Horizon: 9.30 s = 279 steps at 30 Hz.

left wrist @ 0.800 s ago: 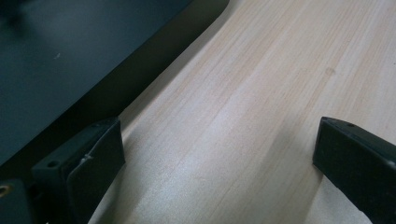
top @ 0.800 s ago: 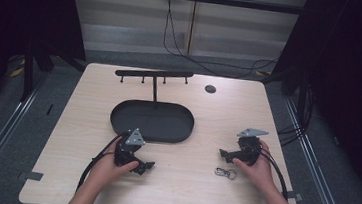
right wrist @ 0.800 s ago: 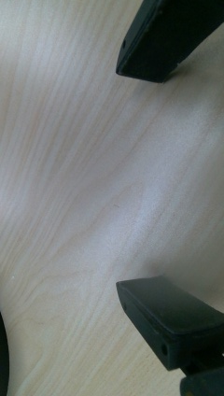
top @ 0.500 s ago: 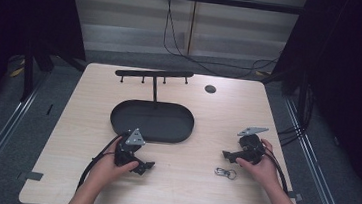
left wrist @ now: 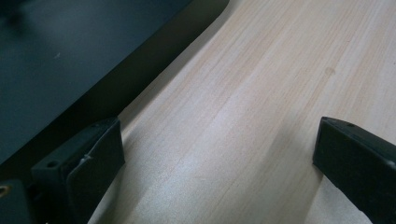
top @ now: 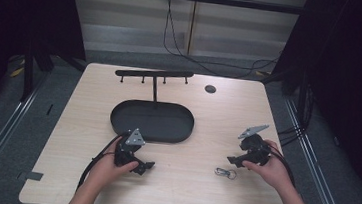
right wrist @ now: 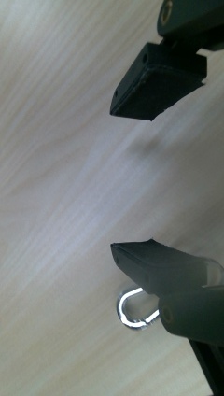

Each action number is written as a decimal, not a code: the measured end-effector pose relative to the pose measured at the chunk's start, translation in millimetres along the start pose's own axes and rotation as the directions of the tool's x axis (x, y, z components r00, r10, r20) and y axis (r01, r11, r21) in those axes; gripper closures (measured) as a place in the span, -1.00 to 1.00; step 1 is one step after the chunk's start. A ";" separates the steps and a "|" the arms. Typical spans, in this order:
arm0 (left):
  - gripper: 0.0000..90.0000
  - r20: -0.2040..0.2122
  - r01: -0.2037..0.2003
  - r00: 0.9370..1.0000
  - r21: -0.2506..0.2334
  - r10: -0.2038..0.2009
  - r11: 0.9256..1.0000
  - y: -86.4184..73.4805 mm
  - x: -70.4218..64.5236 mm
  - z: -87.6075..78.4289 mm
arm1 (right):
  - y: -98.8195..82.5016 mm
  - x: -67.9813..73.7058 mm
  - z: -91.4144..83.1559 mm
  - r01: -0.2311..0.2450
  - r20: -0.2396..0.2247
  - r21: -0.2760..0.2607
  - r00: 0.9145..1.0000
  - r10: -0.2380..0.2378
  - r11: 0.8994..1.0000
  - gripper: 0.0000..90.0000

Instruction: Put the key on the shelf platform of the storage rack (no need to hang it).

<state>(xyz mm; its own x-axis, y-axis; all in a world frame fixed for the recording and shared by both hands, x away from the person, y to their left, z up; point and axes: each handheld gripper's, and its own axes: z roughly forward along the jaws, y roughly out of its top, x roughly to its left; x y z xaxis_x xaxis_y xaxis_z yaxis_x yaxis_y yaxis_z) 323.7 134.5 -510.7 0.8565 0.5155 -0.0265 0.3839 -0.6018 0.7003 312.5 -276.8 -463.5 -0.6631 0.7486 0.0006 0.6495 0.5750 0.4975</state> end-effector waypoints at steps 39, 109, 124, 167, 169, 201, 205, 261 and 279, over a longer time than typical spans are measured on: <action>-0.97 0.002 0.001 1.000 -0.004 -0.001 1.000 -0.1 0.1 0.3 | 11.7 40.5 10.4 0.201 -0.201 0.189 0.966 -0.163 0.961 0.13; -0.97 0.001 -0.005 1.000 0.003 0.005 1.000 0.1 0.3 -0.1 | 72.9 51.4 -14.7 0.237 -0.146 0.246 0.968 -0.206 0.940 0.92; -0.97 0.001 -0.005 1.000 0.002 0.005 1.000 0.1 0.3 0.0 | 115.3 70.8 -26.2 0.286 -0.138 0.233 0.956 -0.260 0.929 0.92; -0.98 0.000 0.002 1.000 -0.005 -0.002 1.000 0.1 -0.1 0.5 | 185.7 69.9 -5.8 0.243 -0.127 0.210 0.967 -0.221 0.947 0.92; -0.98 0.000 0.002 1.000 -0.005 -0.002 1.000 0.1 -0.1 0.5 | 187.4 70.1 -3.8 0.244 -0.126 0.214 0.967 -0.221 0.946 0.92; -0.99 0.006 0.000 1.000 -0.004 0.000 1.000 0.4 -0.1 0.8 | 222.1 70.9 22.9 0.214 -0.102 0.209 0.975 -0.196 0.954 0.92; -1.00 0.008 0.000 1.000 -0.004 0.000 1.000 0.5 -0.1 1.0 | 228.4 73.0 24.2 0.218 -0.104 0.207 0.974 -0.200 0.954 0.92; -1.00 0.011 -0.003 1.000 -0.005 0.003 1.000 0.5 0.2 1.1 | 243.6 70.8 79.7 0.186 -0.091 0.202 0.981 -0.171 0.962 0.91; -1.00 0.007 -0.002 1.000 -0.006 0.002 1.000 0.4 0.0 1.3 | 235.1 62.5 97.6 0.150 -0.084 0.201 0.987 -0.136 0.968 0.91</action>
<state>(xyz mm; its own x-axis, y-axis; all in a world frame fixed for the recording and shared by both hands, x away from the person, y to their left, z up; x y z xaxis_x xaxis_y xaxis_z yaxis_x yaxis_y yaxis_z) 324.3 133.5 -511.3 0.8598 0.5098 -0.0299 0.3797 -0.5991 0.7049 460.1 -62.6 -431.2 -0.7741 0.6330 0.0058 0.6038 0.7356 0.3071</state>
